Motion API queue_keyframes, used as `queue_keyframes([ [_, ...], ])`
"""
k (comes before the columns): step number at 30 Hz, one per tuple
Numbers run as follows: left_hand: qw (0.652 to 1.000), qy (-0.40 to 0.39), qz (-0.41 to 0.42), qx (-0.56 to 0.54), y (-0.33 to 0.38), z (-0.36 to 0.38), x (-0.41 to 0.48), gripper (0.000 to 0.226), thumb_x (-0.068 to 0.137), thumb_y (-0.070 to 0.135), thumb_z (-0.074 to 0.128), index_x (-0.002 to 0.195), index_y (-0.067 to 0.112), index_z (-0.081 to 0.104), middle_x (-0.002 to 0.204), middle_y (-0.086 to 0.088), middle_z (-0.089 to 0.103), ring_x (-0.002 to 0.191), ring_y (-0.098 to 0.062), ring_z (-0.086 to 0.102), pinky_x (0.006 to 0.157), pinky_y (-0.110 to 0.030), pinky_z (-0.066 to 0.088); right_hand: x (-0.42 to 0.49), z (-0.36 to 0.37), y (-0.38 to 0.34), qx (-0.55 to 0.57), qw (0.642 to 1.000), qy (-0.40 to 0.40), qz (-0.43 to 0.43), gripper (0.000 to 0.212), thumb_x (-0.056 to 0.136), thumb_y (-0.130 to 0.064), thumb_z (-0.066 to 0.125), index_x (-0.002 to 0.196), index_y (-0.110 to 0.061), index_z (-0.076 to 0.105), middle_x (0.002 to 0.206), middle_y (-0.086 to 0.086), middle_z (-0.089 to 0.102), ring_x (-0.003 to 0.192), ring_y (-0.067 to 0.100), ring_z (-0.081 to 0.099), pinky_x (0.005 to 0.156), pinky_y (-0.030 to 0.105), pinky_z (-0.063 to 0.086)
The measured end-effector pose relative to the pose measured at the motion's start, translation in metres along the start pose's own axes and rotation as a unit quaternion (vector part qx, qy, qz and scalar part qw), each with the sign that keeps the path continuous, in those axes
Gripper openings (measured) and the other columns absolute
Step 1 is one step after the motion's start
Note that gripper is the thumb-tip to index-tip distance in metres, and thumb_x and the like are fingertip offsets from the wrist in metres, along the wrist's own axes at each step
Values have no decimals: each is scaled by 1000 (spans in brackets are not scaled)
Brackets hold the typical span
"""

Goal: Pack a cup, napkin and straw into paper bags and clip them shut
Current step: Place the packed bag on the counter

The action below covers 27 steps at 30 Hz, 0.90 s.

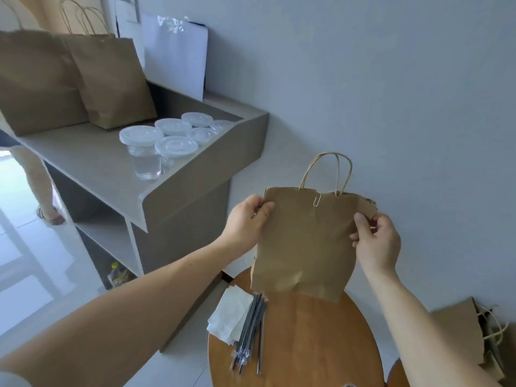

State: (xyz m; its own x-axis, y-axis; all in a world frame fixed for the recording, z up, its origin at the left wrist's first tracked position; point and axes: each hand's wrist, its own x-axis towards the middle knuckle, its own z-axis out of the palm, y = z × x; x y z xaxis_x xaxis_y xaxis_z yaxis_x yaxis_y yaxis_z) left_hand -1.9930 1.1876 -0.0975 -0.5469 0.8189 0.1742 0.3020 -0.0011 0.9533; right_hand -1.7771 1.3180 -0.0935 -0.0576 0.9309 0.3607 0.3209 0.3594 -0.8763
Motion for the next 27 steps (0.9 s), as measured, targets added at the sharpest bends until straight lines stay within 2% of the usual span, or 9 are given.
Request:
queue_keyframes([
  [4, 996, 69, 45, -43, 33, -55, -2, 23, 100, 36, 53, 88, 17, 59, 75, 4, 58, 60, -4, 48, 53, -14, 40, -1, 28, -65, 11, 998, 18, -53, 18, 96, -33, 60, 100, -15, 60, 68, 5, 63, 54, 5, 59, 61, 27, 46],
  [6, 991, 103, 66, -48, 46, -84, -3, 22, 100, 35, 53, 84, 20, 59, 69, 12, 56, 55, 1, 45, 50, -11, 38, -4, 44, -96, 35, 997, 21, -68, 20, 96, -34, 61, 100, -15, 61, 69, 4, 62, 57, 11, 59, 61, 29, 46],
  [9, 983, 148, 97, -44, 65, -128, -5, 29, 101, 35, 52, 74, 24, 52, 55, 21, 48, 50, 2, 41, 48, -11, 35, -9, 70, -141, 60, 993, 8, -102, 15, 95, -32, 62, 96, -17, 61, 73, 4, 62, 68, 25, 60, 70, 37, 49],
  [11, 977, 179, 112, -41, 75, -158, -6, 28, 101, 37, 51, 79, 20, 55, 59, 20, 49, 54, 2, 42, 50, -12, 36, -12, 90, -172, 81, 990, -4, -118, 12, 94, -31, 63, 95, -19, 62, 78, 0, 63, 72, 23, 59, 73, 37, 49],
  [13, 965, 224, 129, -40, 86, -187, -5, 25, 101, 36, 52, 83, 20, 57, 64, 17, 49, 61, 1, 43, 55, -14, 39, -13, 109, -204, 104, 985, -11, -136, 9, 93, -30, 64, 95, -21, 62, 80, -10, 62, 73, 12, 59, 74, 33, 48],
  [15, 951, 269, 149, -32, 98, -218, -1, 25, 101, 35, 52, 79, 22, 55, 64, 15, 48, 61, 0, 42, 54, -15, 38, -11, 131, -235, 125, 979, -24, -158, 7, 92, -28, 65, 93, -21, 63, 80, -17, 61, 71, 0, 57, 74, 28, 45],
  [20, 917, 351, 189, 22, 120, -293, 17, 25, 101, 33, 51, 78, 25, 53, 68, 12, 49, 57, 2, 43, 56, -15, 37, -3, 192, -304, 176, 962, -75, -195, 6, 91, -28, 64, 88, -23, 62, 79, -17, 60, 71, 1, 56, 73, 26, 45],
  [24, 888, 410, 197, 71, 116, -341, 39, 27, 101, 33, 51, 76, 23, 50, 66, 12, 46, 56, 6, 44, 56, -7, 36, 7, 250, -338, 206, 947, -119, -214, 9, 91, -26, 64, 84, -23, 61, 76, -16, 59, 69, 0, 55, 70, 25, 45],
  [27, 876, 437, 184, 90, 106, -377, 58, 28, 100, 38, 50, 74, 27, 48, 66, 15, 47, 57, 3, 42, 56, -15, 37, 13, 296, -358, 220, 937, -154, -225, 20, 91, -25, 64, 73, -31, 56, 74, -18, 59, 63, -10, 55, 64, 17, 42],
])
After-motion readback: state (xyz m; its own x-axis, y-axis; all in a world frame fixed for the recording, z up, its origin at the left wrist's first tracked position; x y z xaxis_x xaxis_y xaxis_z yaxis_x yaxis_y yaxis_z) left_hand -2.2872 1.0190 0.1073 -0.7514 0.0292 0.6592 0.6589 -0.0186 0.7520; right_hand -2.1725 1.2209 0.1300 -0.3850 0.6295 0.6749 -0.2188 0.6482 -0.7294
